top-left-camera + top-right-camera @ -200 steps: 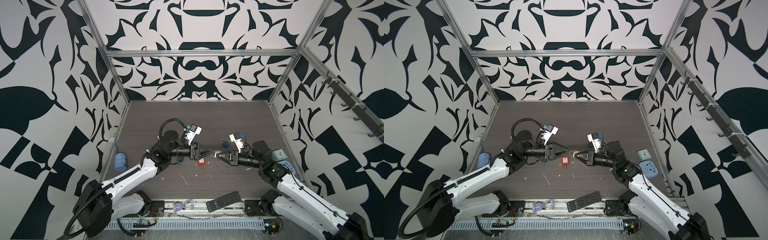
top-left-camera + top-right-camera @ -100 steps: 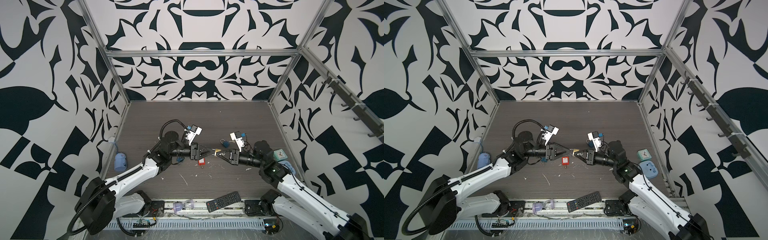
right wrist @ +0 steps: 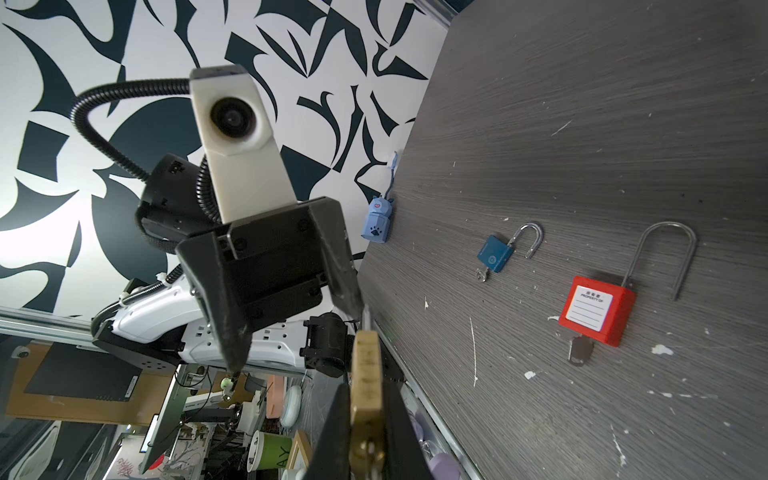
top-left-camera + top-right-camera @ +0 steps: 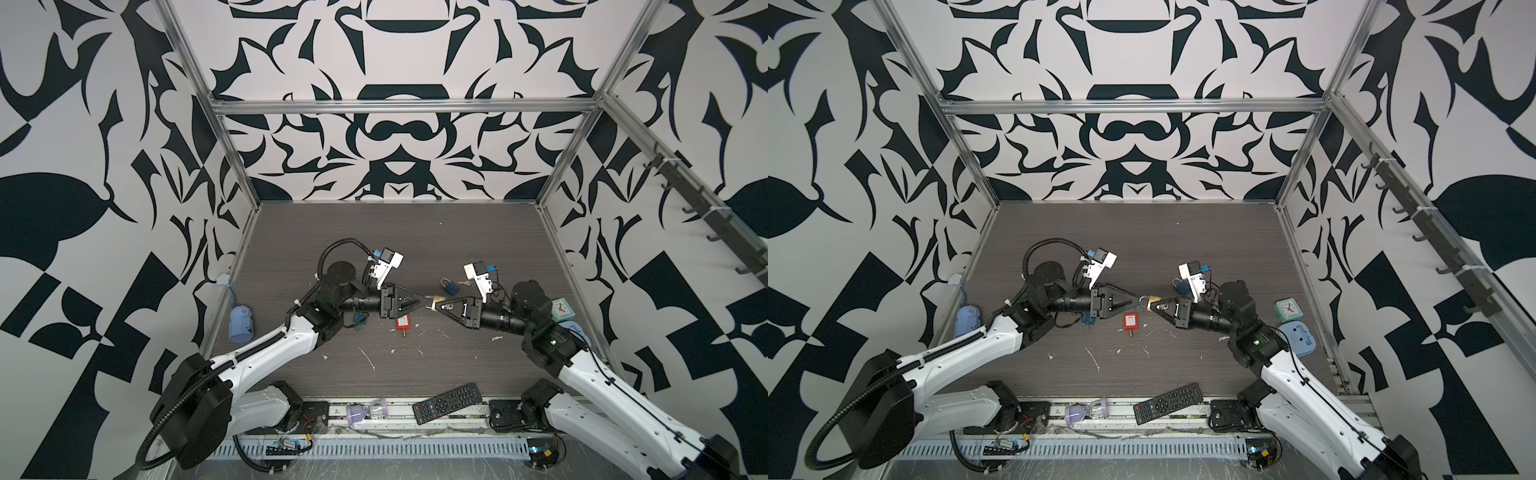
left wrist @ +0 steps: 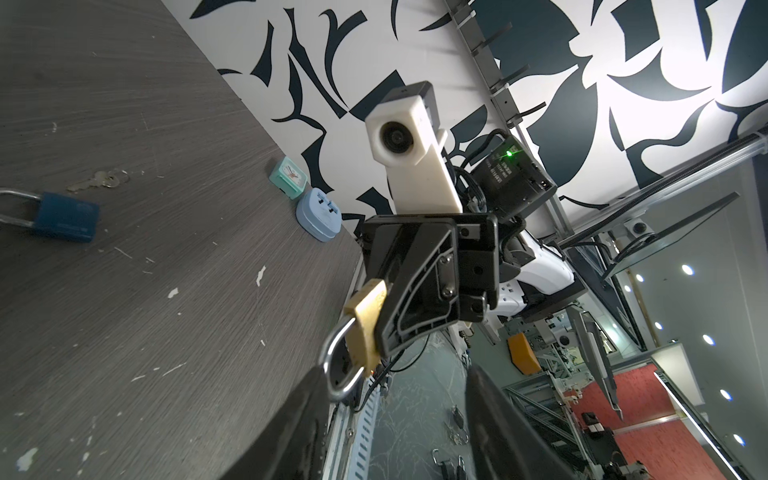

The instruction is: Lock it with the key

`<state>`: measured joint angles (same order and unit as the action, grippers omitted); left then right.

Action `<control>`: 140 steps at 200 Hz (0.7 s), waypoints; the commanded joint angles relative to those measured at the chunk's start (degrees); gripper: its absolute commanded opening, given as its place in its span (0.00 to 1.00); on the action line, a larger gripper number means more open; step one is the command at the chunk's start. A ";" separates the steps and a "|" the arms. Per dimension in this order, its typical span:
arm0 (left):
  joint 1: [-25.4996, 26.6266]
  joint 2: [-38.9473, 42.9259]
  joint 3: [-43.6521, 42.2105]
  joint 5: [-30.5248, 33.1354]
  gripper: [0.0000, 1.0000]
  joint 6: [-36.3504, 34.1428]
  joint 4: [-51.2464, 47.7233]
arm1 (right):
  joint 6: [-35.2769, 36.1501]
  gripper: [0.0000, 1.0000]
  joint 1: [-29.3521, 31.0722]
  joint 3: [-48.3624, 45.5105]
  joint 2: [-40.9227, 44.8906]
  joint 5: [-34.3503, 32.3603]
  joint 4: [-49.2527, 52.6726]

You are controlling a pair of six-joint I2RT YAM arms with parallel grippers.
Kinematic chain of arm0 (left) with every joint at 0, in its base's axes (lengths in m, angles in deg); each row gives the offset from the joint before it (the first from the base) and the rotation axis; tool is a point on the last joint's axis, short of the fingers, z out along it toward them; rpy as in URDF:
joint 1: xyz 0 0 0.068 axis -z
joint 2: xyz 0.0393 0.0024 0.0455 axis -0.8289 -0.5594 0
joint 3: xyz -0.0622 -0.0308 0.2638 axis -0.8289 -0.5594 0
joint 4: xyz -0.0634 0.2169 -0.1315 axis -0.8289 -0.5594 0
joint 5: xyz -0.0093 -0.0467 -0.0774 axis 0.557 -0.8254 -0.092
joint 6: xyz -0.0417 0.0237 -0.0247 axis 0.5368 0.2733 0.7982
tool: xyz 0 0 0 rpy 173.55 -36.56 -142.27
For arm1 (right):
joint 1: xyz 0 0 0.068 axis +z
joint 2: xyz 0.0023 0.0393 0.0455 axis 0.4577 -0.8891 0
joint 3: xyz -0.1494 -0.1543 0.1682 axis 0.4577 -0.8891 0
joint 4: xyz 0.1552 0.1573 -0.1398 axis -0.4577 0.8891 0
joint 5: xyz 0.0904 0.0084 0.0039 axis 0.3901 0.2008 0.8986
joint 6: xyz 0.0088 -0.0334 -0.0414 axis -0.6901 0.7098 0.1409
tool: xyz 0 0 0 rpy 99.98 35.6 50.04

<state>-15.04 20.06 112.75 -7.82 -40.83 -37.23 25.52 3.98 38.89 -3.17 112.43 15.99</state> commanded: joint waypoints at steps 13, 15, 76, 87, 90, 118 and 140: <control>-0.43 0.98 0.11 0.86 0.61 -0.71 -1.71 | 2.06 0.00 0.24 4.61 2.58 0.85 -1.82; -0.43 1.02 0.06 0.85 0.61 -0.67 -1.59 | 1.98 0.00 0.22 4.61 2.66 0.89 -2.00; -0.43 -1.50 0.46 -0.95 0.51 2.17 2.86 | 0.31 0.00 0.33 4.88 -0.77 2.16 -5.96; -0.43 -1.76 0.59 -1.36 0.51 2.50 3.33 | 0.03 0.00 0.32 4.72 -1.48 2.24 -6.87; -0.43 -1.85 0.65 -1.53 0.51 2.58 3.42 | -0.10 0.00 0.30 4.78 -1.65 2.25 -7.27; -0.43 -2.00 0.55 -1.77 0.47 2.88 3.89 | -0.32 0.00 0.43 5.04 -3.18 2.62 -8.41; -0.43 -2.10 0.48 -1.96 0.36 2.95 4.32 | -0.16 0.00 0.70 4.97 -3.70 2.66 -8.43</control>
<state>-15.21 18.35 112.75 -8.52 -38.21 -35.44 25.35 4.16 41.51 -6.93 113.87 12.43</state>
